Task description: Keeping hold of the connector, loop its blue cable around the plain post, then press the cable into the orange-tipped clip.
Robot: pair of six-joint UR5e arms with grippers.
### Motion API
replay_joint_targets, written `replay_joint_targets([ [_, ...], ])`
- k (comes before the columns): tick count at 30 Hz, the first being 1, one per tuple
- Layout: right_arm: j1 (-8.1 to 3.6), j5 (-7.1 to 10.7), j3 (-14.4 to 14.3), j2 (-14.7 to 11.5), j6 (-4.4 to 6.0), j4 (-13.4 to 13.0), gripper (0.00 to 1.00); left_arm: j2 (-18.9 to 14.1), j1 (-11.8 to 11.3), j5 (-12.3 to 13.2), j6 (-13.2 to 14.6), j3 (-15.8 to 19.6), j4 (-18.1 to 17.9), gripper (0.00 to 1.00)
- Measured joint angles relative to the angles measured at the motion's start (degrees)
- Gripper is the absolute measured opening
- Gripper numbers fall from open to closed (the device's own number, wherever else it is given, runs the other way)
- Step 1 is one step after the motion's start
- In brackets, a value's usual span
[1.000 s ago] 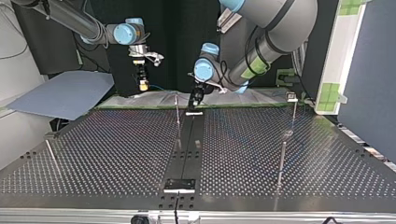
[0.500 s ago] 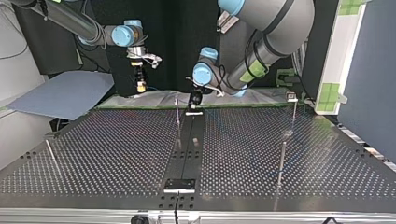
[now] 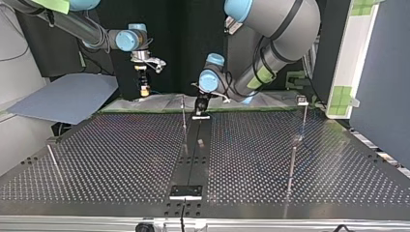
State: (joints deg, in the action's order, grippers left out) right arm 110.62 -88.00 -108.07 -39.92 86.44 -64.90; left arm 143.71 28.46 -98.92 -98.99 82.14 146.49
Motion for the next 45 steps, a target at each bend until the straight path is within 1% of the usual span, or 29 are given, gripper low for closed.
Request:
replay_joint_targets([
  [7, -0.75, 0.23, 1.6, 0.5, 0.28, 0.6, 0.0, 0.3, -0.3, 0.8, -1.1, -1.9, 0.8, 0.0],
  [13, -1.32, 0.79, 2.6, 0.7, 0.38, 1.2, 0.0, 3.1, -0.1, 1.1, -0.8, -4.7, 3.3, 0.0],
  [17, -1.67, 1.02, 3.1, 0.9, 0.58, 1.2, 0.0, 4.5, -0.3, 1.0, -1.1, -5.9, 3.7, 0.0],
  [22, -2.01, 1.12, 4.4, 2.2, 0.59, 1.8, 0.0, 4.8, -0.7, 1.0, -1.6, -6.5, 3.6, 0.0],
  [26, -2.17, 1.14, 6.3, 4.2, 0.0, 3.5, 0.0, 4.8, -1.4, 1.0, -1.9, -6.8, 3.7, 0.0],
  [30, -2.26, 1.16, 8.3, 5.4, -0.44, 5.5, 0.0, 4.8, -1.6, 1.1, -2.0, -6.9, 3.8, 0.0],
  [32, -2.27, 1.21, 9.0, 5.7, -0.51, 6.6, 0.0, 4.9, -1.7, 1.1, -2.0, -6.9, 3.8, 0.0],
  [35, -2.28, 1.28, 9.6, 5.8, -0.54, 7.5, 0.0, 4.9, -1.8, 1.1, -2.0, -6.9, 3.8, 0.0],
  [45, -2.3, 1.8, 10.0, 5.8, -0.49, 8.1, 0.0, 4.9, -1.8, 1.0, -2.1, -6.9, 4.2, 0.0],
])
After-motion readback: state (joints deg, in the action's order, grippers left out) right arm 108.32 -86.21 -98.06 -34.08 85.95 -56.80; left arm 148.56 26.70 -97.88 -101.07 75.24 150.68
